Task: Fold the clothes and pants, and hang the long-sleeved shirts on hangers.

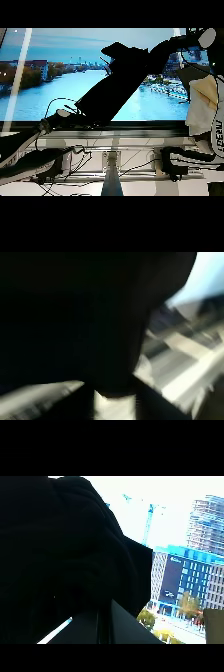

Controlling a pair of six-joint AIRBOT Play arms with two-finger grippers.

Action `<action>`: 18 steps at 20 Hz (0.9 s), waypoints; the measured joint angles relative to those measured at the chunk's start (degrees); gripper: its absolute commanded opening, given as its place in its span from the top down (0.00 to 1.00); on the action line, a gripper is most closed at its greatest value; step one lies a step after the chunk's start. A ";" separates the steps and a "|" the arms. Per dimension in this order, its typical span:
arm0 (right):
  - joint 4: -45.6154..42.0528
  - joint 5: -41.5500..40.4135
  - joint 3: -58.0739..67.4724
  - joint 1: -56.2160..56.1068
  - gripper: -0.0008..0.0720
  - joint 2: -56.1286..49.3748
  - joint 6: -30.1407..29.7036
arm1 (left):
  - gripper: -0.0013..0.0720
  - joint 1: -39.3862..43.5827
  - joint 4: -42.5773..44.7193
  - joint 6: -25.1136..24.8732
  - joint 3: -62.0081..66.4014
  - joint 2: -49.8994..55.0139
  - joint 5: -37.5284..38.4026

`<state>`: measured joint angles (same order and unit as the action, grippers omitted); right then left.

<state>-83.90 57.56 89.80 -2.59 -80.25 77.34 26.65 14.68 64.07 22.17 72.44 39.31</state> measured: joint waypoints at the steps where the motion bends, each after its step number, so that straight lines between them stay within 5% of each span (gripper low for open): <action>1: 0.00 0.00 0.00 0.00 0.97 0.00 0.00 | 0.97 0.26 0.20 -0.17 1.09 0.50 -0.52; 7: -0.46 -3.45 0.02 0.07 0.97 0.42 0.11 | 0.97 -5.07 0.70 -2.47 12.20 0.79 0.96; 13: -3.23 -15.08 4.00 1.57 0.97 1.27 4.79 | 0.98 -32.44 5.60 -3.32 35.50 -3.67 0.90; 18: -3.76 -17.57 14.80 5.88 0.97 1.77 10.84 | 0.98 -51.01 8.20 0.94 57.22 -4.92 -2.99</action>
<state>-87.66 39.99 104.60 3.29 -78.48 88.18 -24.36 22.87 65.01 79.40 67.53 36.32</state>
